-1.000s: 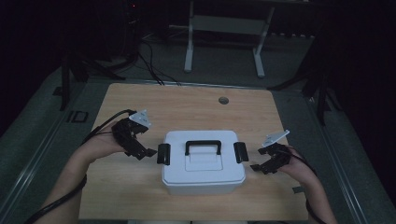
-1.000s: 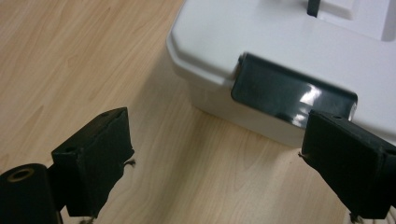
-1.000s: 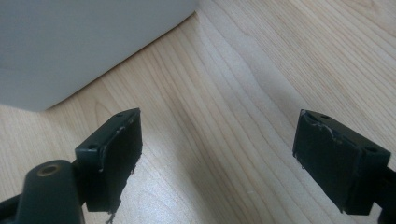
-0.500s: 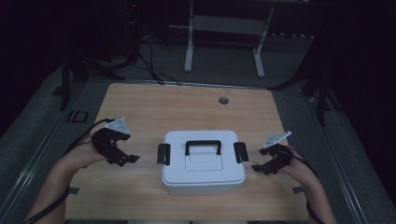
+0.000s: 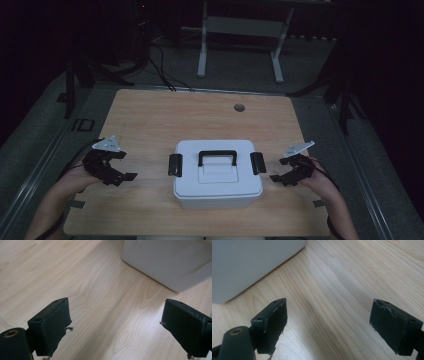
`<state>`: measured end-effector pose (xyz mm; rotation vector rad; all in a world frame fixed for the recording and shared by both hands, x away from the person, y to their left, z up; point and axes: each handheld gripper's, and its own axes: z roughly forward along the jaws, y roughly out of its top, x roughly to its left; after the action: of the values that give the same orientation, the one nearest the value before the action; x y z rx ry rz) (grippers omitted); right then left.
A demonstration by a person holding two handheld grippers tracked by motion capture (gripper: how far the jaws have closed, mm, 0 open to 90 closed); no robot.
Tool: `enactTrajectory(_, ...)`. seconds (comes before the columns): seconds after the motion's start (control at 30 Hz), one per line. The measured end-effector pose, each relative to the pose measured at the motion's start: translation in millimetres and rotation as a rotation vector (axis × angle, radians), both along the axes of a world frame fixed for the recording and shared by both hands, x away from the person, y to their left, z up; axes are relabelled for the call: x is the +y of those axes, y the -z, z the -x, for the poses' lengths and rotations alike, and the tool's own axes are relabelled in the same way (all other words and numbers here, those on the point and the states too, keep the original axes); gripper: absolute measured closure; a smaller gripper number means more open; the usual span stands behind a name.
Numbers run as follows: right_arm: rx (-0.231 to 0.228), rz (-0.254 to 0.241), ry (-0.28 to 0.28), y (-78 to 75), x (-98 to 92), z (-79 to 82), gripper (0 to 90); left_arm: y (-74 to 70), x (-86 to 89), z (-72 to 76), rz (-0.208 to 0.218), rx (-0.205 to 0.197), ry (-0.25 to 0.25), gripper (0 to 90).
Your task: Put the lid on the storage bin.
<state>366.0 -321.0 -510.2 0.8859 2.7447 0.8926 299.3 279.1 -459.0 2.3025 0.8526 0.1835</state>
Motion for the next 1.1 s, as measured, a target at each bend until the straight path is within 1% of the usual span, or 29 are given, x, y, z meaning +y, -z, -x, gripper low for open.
enactTrajectory(0.03,0.001,0.001,0.0,0.4,-0.4,-0.2,14.5,3.1,0.8,1.3,-0.001,-0.004,-0.007,8.6)
enactTrajectory(0.1,-0.006,-0.001,0.007,1.0,-1.1,-0.4,14.5,9.8,2.8,2.9,-0.007,0.003,-0.012,8.6)
enactTrajectory(0.13,-0.007,-0.003,0.012,1.3,-1.7,-0.5,14.5,13.6,3.5,4.1,0.0,0.006,-0.02,8.6)
enactTrajectory(0.27,-0.01,-0.018,0.025,3.8,-3.7,0.0,14.5,27.6,4.8,8.0,-0.007,0.014,-0.025,8.6)
enactTrajectory(0.3,-0.009,-0.021,0.027,4.6,-4.1,0.3,14.5,30.9,4.9,9.3,-0.001,0.014,-0.028,8.6)
enactTrajectory(0.4,-0.027,-0.026,0.036,7.3,-5.0,1.6,14.8,40.6,6.7,12.2,0.018,0.018,-0.039,8.6)
enactTrajectory(0.47,-0.029,-0.027,0.039,9.1,-5.6,2.2,14.8,47.4,7.7,14.3,0.02,0.022,-0.05,8.6)
enactTrajectory(0.53,-0.028,-0.027,0.043,11.2,-6.4,2.5,14.8,52.8,10.1,15.9,0.036,0.023,-0.06,8.6)
enactTrajectory(0.57,-0.028,-0.028,0.047,12.2,-6.8,2.6,14.8,54.8,11.0,17.2,0.032,0.015,-0.07,8.6)
enactTrajectory(0.67,-0.031,-0.031,0.062,15.1,-8.3,3.4,14.8,60.2,14.8,20.1,0.045,-0.004,-0.099,8.6)
enactTrajectory(0.7,-0.033,-0.033,0.071,16.3,-8.6,3.6,14.7,62.0,15.6,21.2,0.05,-0.011,-0.11,8.6)
enactTrajectory(0.73,-0.036,-0.036,0.082,17.8,-9.0,4.2,14.8,63.8,16.1,22.0,0.046,-0.012,-0.115,8.6)
enactTrajectory(0.77,-0.043,-0.039,0.09,19.8,-9.5,4.4,14.7,65.6,16.5,23.0,0.042,-0.023,-0.12,8.6)
enactTrajectory(0.83,-0.045,-0.038,0.106,23.4,-10.4,4.8,14.3,68.8,17.8,24.5,0.052,-0.021,-0.133,8.6)
enactTrajectory(0.87,-0.051,-0.041,0.119,24.7,-11.1,4.8,14.0,70.3,18.2,25.4,0.049,-0.028,-0.143,8.6)
enactTrajectory(0.9,-0.054,-0.048,0.134,25.6,-12.1,4.8,14.0,71.7,18.9,25.7,0.051,-0.02,-0.154,8.6)
enactTrajectory(0.97,-0.072,-0.055,0.164,27.1,-14.2,4.8,13.8,75.0,20.3,27.5,0.055,-0.025,-0.167,8.6)
enactTrajectory(1.03,-0.092,-0.061,0.2,28.3,-16.4,5.1,13.8,78.5,21.9,28.9,0.046,-0.037,-0.192,8.6)
enactTrajectory(1.07,-0.105,-0.063,0.222,29.0,-17.6,4.9,13.8,80.4,22.8,29.2,0.047,-0.036,-0.206,8.6)
enactTrajectory(1.1,-0.12,-0.061,0.241,29.9,-18.5,4.8,13.8,81.9,23.4,29.4,0.039,-0.038,-0.223,8.0)
